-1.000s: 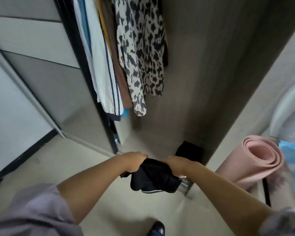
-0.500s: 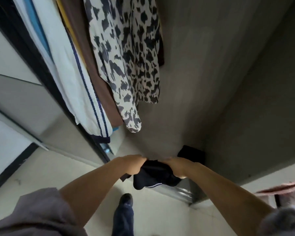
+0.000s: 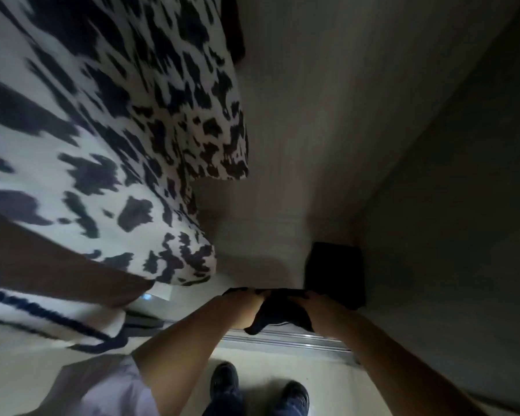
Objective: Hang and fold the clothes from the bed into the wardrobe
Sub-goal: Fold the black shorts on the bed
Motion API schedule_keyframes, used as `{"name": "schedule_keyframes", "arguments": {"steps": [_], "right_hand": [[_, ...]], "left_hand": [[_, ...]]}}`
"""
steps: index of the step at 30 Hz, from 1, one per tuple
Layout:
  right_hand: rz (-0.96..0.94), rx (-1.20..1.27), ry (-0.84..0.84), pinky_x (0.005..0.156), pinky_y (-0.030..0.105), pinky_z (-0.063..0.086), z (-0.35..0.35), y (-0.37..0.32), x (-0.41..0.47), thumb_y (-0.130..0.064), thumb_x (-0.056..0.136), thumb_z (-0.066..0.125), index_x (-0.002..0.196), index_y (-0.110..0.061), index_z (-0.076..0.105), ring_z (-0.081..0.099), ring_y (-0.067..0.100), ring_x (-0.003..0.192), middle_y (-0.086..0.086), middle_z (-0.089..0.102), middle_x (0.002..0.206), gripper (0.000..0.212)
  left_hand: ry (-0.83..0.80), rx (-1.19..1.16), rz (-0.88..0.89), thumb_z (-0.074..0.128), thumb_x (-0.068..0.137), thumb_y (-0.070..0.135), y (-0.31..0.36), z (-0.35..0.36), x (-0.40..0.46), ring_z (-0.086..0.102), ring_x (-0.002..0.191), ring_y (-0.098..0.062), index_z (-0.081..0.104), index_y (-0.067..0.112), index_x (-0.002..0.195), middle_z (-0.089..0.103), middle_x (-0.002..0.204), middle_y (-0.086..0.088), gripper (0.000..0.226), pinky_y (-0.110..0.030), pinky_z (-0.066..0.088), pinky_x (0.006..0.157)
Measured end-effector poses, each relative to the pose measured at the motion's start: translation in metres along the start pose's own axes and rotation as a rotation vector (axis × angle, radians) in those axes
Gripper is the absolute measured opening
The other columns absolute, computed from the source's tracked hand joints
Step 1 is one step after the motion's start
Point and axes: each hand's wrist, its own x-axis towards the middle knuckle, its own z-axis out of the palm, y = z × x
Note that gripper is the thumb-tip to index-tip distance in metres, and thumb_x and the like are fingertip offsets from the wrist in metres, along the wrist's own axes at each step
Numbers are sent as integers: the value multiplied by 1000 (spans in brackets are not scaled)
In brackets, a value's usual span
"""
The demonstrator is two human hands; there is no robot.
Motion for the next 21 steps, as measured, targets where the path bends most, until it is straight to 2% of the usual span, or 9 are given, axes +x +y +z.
{"name": "schedule_keyframes", "arguments": {"steps": [2, 5, 8, 10, 13, 15, 17, 19, 21], "right_hand": [[-13, 21, -68, 102, 40, 44, 39, 14, 44, -19, 95, 51, 151, -37, 20, 49, 36, 124, 11, 40, 143, 67], [-35, 38, -94, 92, 37, 49, 72, 33, 101, -25, 92, 50, 144, -40, 30, 57, 33, 115, 9, 53, 129, 58], [-54, -12, -56, 98, 38, 46, 79, 56, 157, -15, 93, 40, 146, -39, 28, 55, 33, 120, 12, 51, 133, 60], [-44, -56, -16, 103, 39, 42, 70, 70, 191, -12, 96, 37, 150, -35, 21, 49, 33, 125, 14, 42, 142, 61], [-16, -66, 80, 104, 44, 41, 64, 89, 235, -12, 98, 36, 152, -34, 15, 46, 36, 126, 14, 35, 148, 62], [50, -116, 154, 109, 54, 33, 76, 101, 264, -16, 98, 41, 152, -35, 8, 31, 39, 137, 11, 23, 155, 67], [144, -161, 187, 113, 63, 14, 102, 108, 287, -12, 97, 44, 152, -37, -2, 5, 40, 145, 6, 4, 161, 76], [195, -194, 214, 114, 64, 5, 140, 115, 308, -9, 97, 40, 152, -37, -7, -9, 41, 145, 5, -8, 161, 77], [209, -204, 188, 113, 64, 2, 187, 121, 329, -15, 100, 35, 152, -37, -9, -15, 42, 144, 6, -15, 160, 72]], "left_hand": [[-45, 12, -5, 52, 91, 16, -18, 31, 44, 49, 122, -31, 19, 29, 151, 45, 140, -11, 69, -42, 44, 98], [-61, 17, -18, 47, 93, 16, -41, 62, 98, 55, 115, -34, 27, 29, 147, 46, 135, -13, 59, -39, 47, 90], [-11, 25, -9, 39, 97, 25, -75, 77, 160, 60, 106, -33, 39, 32, 136, 53, 131, -12, 39, -44, 52, 88], [60, 62, -17, 34, 96, 34, -96, 79, 201, 56, 115, -32, 38, 37, 137, 50, 138, -11, 41, -46, 46, 97], [187, 102, -17, 38, 100, 22, -117, 68, 254, 38, 134, -33, 22, 28, 150, 34, 151, -13, 54, -43, 33, 109], [272, 145, -14, 41, 99, 25, -130, 69, 285, 23, 142, -35, 6, 30, 153, 17, 158, -12, 65, -49, 27, 112], [322, 213, -13, 42, 98, 23, -141, 90, 314, 10, 145, -37, -5, 32, 152, 5, 160, -10, 72, -55, 21, 113], [305, 225, -58, 38, 96, 9, -145, 128, 342, -4, 146, -35, -11, 37, 150, -7, 161, -5, 78, -59, 15, 113], [264, 226, -70, 36, 95, 3, -149, 169, 373, -11, 146, -34, -12, 41, 149, -13, 160, -3, 81, -62, 13, 112]]}}
